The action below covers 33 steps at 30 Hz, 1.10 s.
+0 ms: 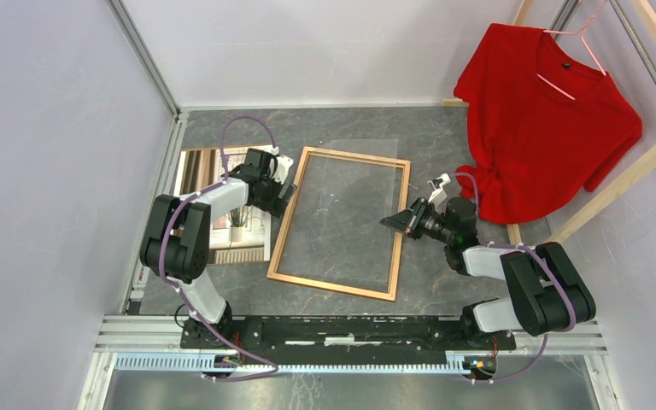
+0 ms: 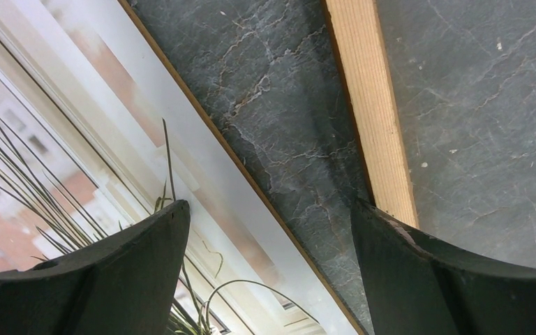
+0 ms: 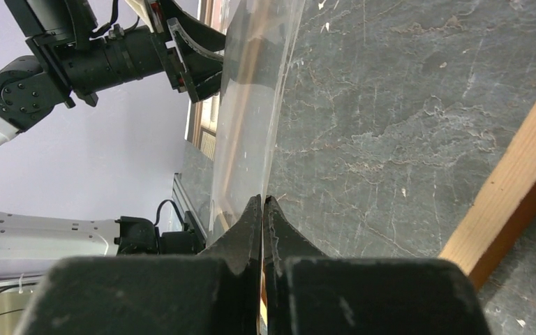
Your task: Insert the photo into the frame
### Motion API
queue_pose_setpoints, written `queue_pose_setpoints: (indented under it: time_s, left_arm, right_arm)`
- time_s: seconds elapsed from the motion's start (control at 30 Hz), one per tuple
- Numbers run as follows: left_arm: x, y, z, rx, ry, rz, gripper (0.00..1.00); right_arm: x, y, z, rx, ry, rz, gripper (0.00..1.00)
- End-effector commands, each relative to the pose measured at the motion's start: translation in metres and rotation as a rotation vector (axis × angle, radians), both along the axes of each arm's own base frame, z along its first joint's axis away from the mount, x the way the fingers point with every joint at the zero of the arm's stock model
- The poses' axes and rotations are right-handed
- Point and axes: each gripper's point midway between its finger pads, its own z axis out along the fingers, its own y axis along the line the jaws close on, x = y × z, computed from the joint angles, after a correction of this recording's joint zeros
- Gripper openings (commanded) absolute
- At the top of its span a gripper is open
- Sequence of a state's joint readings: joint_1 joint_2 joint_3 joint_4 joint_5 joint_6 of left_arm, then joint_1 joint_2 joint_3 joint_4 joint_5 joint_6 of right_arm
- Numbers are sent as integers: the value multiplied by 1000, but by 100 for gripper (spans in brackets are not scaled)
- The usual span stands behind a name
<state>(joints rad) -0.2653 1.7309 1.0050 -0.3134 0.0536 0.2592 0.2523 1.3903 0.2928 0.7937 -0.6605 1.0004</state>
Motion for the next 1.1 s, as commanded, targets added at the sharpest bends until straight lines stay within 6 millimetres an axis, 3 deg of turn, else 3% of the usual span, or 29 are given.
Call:
queue_pose_setpoints:
  time_s: [0.0, 0.27, 0.43, 0.63, 0.77, 1.07]
  left_arm:
    - [-17, -5, 0, -21, 51, -14, 91]
    - [-19, -8, -1, -38, 62, -15, 90]
    - [-23, -13, 0, -68, 81, -33, 82]
    - [-16, -5, 8, -114, 86, 0, 80]
    - [-14, 1, 10, -115, 84, 7, 79]
    - [-19, 4, 4, -105, 95, -1, 78]
  right_arm:
    - [-7, 1, -1, -4, -18, 28, 0]
    - [-6, 10, 38, 145, -57, 48, 0]
    - [-7, 18, 61, 205, -80, 68, 0]
    - [-9, 20, 79, 232, -114, 74, 0]
    - [-6, 20, 83, 208, -125, 71, 0]
    - [-3, 18, 60, 129, -88, 57, 0]
